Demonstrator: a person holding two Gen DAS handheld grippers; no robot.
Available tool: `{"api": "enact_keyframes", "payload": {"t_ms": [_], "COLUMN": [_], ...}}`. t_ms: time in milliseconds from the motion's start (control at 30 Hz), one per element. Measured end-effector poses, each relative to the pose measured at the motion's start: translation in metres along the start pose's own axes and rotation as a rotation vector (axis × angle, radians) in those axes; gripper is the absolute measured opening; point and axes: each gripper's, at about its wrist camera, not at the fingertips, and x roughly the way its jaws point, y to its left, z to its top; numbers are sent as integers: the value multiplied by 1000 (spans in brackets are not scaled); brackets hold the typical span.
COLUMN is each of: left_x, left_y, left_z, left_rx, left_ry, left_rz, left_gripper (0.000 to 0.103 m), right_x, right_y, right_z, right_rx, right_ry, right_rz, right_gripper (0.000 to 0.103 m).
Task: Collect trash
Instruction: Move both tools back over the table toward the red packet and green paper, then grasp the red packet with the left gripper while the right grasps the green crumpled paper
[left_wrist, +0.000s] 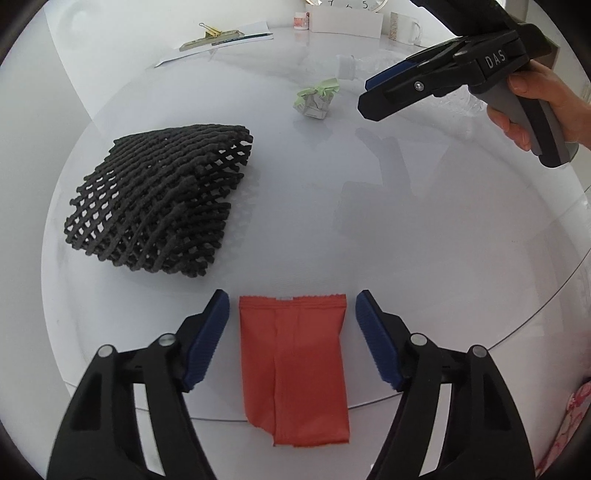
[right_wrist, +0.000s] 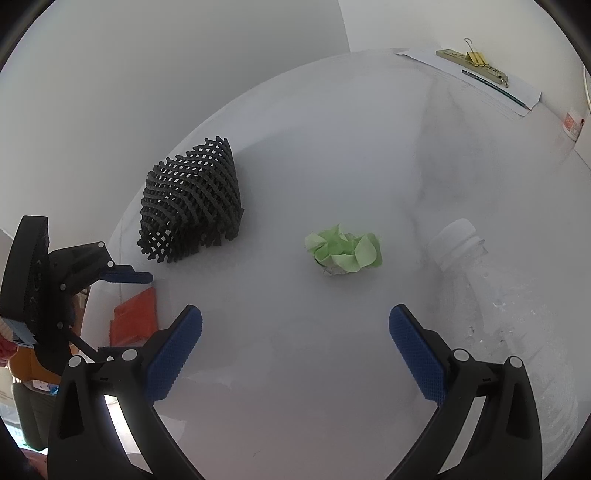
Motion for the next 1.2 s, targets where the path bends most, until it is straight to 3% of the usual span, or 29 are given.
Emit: {"api": "enact_keyframes", "payload": {"t_ms": [133,300,433,700,800,900,967,1067,1200], "left_x": [-8,-13,-15,-22,-26,-29,-33,-36,-39], "left_y": [-5,-5,-8,-15,-13,-10,-7,-5,-6], "left_z": [-12,-25,-27,-32,-36,-39,-45,-53,-61], "left_rx": [-13,-96,-134,-189,-257,-344,-407,-487,-577], "left_ry": [7,5,-2,-9,-11,-12,-16,-25,-32], "left_rz": [55,64,50,89,75,62,58,58,63], "left_gripper": [68,68,48,42,42,42,42,42,41], "right_x": [1,3,7,18,26,35,38,37,34], "right_y": [0,1,4,6,4,-2,-7,-10,-10], "right_z": [2,4,6,21,29,34,35,33,32], "right_rx": [-12,-19,-33,-63,-67,-57,-29,-13,-3], "right_ry": [-12,-22,-24,-56,-55,-29,-16,-12,-13], "right_rz": [-5,-14,-27,-105,-139,-183,-186,-197,-205], "right_gripper": [101,101,101,100,91,68,45,34,32]}}
